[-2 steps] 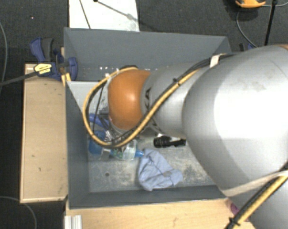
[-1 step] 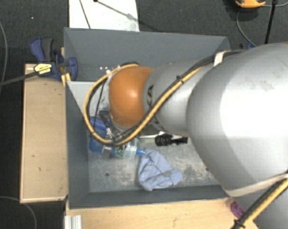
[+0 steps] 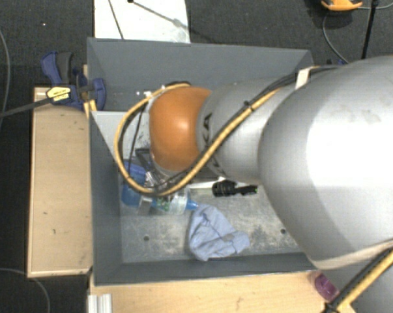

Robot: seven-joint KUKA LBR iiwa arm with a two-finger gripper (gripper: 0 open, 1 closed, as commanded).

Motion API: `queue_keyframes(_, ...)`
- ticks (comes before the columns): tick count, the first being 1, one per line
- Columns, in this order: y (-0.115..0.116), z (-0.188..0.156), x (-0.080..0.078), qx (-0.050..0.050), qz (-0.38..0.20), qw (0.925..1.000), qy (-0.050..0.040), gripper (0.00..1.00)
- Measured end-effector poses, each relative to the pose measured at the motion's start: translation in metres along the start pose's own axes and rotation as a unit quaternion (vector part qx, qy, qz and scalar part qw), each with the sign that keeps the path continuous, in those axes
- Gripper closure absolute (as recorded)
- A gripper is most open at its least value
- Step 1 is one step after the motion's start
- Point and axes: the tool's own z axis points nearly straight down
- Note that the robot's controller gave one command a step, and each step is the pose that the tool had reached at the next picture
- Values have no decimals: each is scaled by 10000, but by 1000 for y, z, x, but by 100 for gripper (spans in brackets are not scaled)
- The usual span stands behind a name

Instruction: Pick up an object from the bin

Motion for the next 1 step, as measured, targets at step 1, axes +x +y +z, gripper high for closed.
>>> queue_keyframes(1,0,-6,0,-5,5,10000,-5,100)
